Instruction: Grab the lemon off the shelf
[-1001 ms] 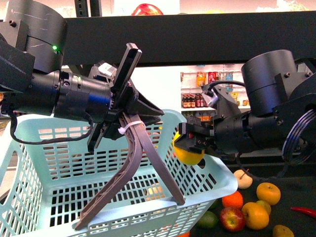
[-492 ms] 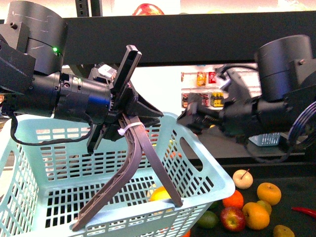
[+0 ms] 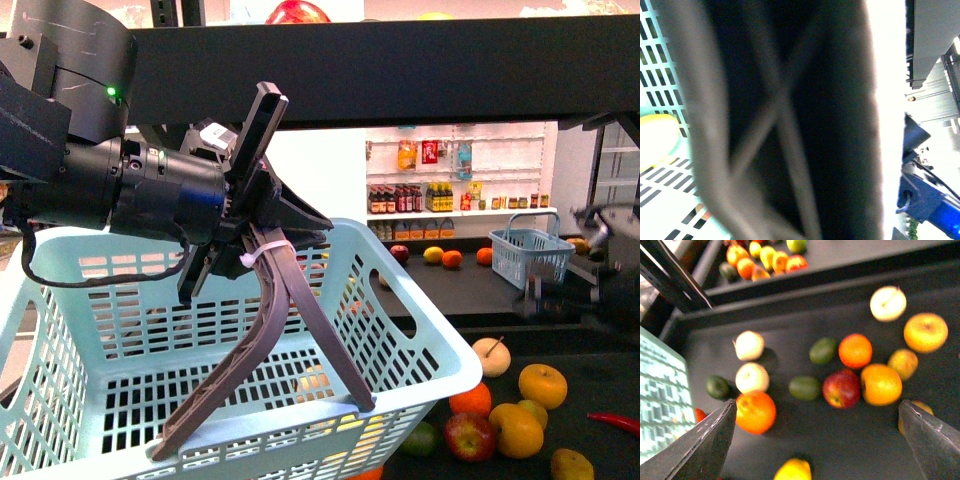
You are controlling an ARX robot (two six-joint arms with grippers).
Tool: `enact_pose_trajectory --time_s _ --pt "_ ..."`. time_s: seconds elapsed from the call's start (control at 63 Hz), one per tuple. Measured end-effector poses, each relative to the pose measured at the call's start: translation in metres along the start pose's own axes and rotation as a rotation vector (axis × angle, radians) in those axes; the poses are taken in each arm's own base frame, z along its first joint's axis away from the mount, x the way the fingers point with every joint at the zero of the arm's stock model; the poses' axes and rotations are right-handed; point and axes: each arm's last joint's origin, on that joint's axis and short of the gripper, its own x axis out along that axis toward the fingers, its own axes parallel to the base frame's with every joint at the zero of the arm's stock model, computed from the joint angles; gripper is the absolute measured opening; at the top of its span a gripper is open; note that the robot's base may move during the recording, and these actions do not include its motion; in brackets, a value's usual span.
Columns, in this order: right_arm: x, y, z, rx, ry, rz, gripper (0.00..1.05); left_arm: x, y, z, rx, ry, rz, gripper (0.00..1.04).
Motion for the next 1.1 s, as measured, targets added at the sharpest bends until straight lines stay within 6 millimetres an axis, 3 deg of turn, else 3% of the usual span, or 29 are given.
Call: enact_pose_trajectory --time_s 0.222,0.413,0.699,1.096 --pt "0.041 -0.010 -0.099 0.056 0.283 -0.092 0.97 0.000 0.000 0.000 0.000 -0.001 0.001 0.11" --pt "0.068 0.013 -0.140 0.105 0.397 -0.114 0.97 0.000 0.000 0.000 0.000 0.001 -0.001 0.11" --pt "0.104 0.040 -0.175 0.175 0.455 -0.145 0.97 0.000 0.000 0.000 0.000 -0.001 0.001 0.11" --pt "0.149 0.060 -0.189 0.177 0.491 -0.172 0.97 0.000 0.000 0.000 0.000 0.000 0.000 0.11"
